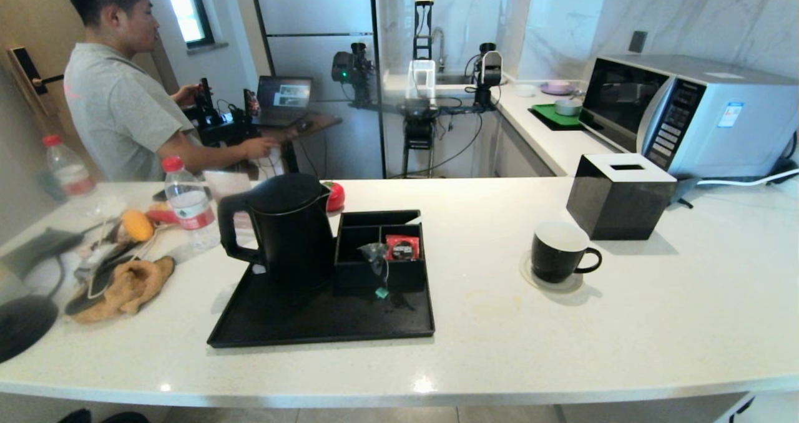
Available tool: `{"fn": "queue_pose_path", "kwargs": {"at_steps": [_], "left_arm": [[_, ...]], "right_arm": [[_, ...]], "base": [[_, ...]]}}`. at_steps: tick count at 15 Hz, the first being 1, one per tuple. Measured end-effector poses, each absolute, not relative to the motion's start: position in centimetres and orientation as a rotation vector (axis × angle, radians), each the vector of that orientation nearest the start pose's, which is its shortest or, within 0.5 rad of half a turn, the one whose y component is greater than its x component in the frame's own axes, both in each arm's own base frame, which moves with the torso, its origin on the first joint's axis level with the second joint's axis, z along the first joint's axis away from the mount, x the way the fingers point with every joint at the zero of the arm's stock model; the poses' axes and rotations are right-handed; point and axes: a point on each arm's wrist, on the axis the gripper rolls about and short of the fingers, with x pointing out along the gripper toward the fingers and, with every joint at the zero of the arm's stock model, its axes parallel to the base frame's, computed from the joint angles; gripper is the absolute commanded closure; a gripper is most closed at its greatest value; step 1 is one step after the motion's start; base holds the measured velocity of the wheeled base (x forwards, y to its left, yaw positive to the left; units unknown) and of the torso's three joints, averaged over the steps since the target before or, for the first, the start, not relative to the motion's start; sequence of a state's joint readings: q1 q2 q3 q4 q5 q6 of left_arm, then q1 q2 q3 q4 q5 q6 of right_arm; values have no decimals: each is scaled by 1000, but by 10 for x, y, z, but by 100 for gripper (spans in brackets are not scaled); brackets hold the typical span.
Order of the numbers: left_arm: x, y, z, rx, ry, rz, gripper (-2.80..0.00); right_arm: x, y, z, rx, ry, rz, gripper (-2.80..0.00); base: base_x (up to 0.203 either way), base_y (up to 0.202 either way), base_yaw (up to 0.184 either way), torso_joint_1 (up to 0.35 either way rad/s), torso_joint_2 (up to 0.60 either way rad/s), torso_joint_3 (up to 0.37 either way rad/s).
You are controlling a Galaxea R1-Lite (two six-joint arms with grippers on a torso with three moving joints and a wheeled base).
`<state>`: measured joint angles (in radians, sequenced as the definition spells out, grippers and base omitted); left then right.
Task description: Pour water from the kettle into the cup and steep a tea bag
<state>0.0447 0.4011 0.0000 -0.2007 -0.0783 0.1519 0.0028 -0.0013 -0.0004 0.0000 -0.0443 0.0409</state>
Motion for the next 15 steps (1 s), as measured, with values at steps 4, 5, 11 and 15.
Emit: {"fn": "queue_pose_path", "kwargs": {"at_steps": [4,5,11,15], "left_arm": [[2,-1,85,88,235,-7,0],[1,-1,84,84,232,0,0],[-1,-1,83,56,223,15,0],[-1,-1,83,68,227,77,0]], "right_arm": [[-23,-1,75,41,-2,-41,0],[-23,-1,75,41,-2,-41,0],[-23,-1,75,41,-2,-42,0],[-23,-1,75,41,-2,-41,0]], "base": [[0,0,0,0,0,0],[0,0,0,0,0,0],[0,0,0,0,0,0],[0,0,0,0,0,0]]}}
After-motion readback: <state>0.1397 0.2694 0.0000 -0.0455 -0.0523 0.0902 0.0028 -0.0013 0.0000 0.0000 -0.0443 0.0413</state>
